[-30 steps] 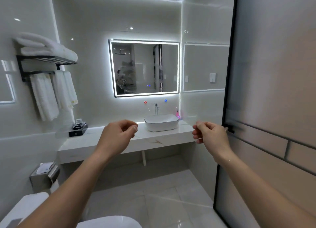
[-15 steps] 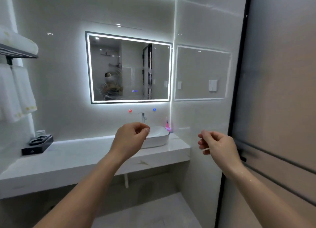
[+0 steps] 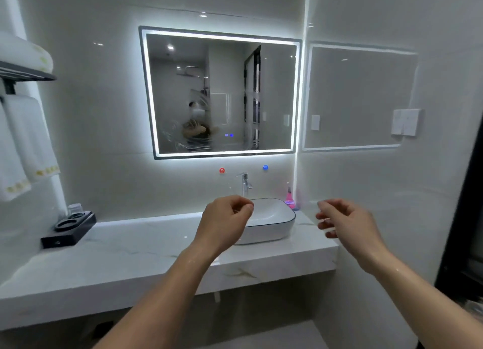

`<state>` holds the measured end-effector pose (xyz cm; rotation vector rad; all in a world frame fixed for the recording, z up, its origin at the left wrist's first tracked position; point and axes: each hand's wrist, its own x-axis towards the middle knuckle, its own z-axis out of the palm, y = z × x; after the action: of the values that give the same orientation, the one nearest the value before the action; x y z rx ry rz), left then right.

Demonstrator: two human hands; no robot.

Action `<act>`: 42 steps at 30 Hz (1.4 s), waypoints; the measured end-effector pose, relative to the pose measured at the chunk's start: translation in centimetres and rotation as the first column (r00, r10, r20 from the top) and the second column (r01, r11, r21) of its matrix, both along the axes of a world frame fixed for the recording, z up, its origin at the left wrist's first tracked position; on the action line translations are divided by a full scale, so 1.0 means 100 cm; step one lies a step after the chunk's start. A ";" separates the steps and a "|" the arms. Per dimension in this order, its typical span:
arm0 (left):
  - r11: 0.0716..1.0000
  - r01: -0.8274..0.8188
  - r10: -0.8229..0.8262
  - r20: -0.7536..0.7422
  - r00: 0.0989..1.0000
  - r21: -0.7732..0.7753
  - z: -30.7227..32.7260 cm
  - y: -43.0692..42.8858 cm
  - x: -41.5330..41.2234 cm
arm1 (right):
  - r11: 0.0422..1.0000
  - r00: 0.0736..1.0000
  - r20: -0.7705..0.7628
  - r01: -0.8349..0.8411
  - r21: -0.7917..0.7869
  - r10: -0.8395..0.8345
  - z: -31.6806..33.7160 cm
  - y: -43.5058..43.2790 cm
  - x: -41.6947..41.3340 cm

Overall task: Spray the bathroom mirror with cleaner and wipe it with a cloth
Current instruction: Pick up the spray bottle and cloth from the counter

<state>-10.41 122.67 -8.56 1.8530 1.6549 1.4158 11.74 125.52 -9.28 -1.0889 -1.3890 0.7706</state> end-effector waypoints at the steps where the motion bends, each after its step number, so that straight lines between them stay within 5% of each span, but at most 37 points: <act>1: 1.000 -0.018 0.018 -0.006 1.000 -0.004 -0.001 0.014 -0.003 | 1.000 1.000 0.009 -0.026 0.003 0.026 -0.001 0.018 -0.005; 20: 0.972 -0.236 0.234 -0.118 0.965 -0.006 0.007 0.332 0.006 | 0.959 0.961 -0.073 -0.273 -0.073 0.268 -0.006 0.380 -0.022; 42: 0.992 0.034 -0.039 -0.038 0.999 -0.118 -0.033 0.736 -0.032 | 0.984 0.998 0.063 0.021 -0.176 -0.010 -0.040 0.727 -0.056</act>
<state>-13.56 196.23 -11.91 1.8482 1.6765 1.2470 6.18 198.23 -13.26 -1.2686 -1.3818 0.8680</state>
